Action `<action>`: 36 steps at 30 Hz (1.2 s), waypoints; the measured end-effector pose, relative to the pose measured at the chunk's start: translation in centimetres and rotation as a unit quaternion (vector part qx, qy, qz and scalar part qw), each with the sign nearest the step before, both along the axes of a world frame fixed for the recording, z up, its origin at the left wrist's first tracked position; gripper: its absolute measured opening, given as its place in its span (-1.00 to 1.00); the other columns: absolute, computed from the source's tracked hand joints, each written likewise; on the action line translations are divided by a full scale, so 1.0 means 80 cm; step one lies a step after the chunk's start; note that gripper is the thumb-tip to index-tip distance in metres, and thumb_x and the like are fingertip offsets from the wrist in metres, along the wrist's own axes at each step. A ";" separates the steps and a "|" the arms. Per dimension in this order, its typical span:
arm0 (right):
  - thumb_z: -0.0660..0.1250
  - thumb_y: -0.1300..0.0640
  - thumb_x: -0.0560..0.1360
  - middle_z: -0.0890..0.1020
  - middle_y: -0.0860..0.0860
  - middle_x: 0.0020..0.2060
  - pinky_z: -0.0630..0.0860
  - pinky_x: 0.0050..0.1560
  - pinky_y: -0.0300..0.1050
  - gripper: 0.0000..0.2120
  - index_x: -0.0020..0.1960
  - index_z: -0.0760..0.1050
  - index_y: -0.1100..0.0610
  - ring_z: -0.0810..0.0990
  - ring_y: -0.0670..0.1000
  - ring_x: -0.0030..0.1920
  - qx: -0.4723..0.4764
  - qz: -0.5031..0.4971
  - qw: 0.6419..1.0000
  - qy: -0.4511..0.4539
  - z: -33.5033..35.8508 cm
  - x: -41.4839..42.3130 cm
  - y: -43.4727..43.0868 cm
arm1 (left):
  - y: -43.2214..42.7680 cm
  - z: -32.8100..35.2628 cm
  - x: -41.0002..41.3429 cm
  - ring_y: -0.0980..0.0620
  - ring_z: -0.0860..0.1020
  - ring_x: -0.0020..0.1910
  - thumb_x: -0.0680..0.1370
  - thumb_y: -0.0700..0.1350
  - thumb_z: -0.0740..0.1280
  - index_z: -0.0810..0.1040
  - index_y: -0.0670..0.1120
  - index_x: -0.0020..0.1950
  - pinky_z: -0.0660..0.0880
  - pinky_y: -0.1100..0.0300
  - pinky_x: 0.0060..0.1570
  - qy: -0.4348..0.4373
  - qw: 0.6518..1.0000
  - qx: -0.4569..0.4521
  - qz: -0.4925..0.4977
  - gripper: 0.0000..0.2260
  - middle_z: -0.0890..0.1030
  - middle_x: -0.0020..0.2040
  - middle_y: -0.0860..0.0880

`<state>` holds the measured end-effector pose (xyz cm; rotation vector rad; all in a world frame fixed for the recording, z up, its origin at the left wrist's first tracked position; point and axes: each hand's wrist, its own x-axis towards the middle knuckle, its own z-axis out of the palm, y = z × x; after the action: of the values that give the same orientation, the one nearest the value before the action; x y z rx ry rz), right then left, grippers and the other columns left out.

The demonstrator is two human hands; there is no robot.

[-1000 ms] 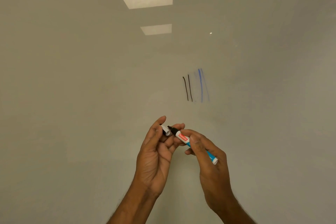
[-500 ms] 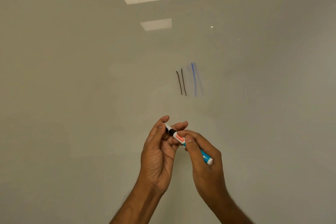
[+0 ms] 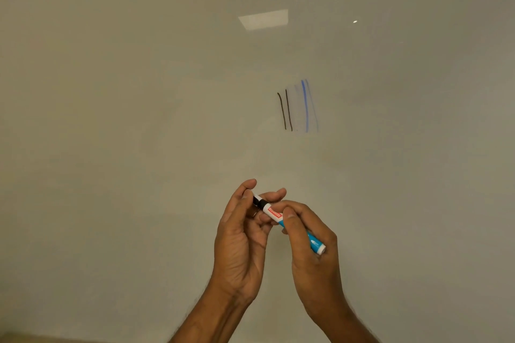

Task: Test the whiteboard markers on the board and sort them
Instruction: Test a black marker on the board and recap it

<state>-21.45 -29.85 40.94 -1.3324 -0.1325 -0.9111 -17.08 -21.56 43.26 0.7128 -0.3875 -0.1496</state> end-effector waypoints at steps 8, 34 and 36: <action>0.33 0.05 0.46 0.69 0.04 -0.25 0.53 -0.28 -0.29 -0.82 -0.03 0.60 0.12 0.64 0.00 -0.27 0.020 0.068 0.997 0.043 -0.042 -0.025 0.027 | 0.055 -0.032 -0.026 -0.29 0.63 0.23 0.69 -0.17 0.17 0.51 -0.15 0.39 0.52 -0.14 0.21 0.050 0.999 0.021 -0.003 -0.70 0.64 0.17 -0.35; 0.36 -0.05 0.56 0.62 -0.25 -0.11 0.57 -0.13 -0.24 -0.85 0.11 0.60 -0.08 0.60 -0.15 -0.08 -0.308 0.041 0.923 0.229 -0.292 -0.026 0.326 | 0.421 -0.292 -0.058 0.28 0.40 0.44 0.73 -0.04 0.16 0.46 0.15 0.48 0.33 -0.04 0.51 0.015 0.863 0.458 0.215 -0.67 0.50 0.44 0.20; 0.36 -0.03 0.56 0.61 -0.24 -0.08 0.54 -0.11 -0.28 -0.85 0.10 0.60 -0.04 0.59 -0.16 -0.06 -0.328 0.039 0.916 0.229 -0.316 -0.026 0.336 | 0.439 -0.311 -0.063 0.25 0.41 0.44 0.72 0.00 0.15 0.40 0.20 0.49 0.28 -0.04 0.53 0.017 0.840 0.490 0.232 -0.67 0.50 0.46 0.10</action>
<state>-23.53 -2.98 15.63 -2.1190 -0.1309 -0.4666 -22.12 13.58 18.35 1.7988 -0.0610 0.1213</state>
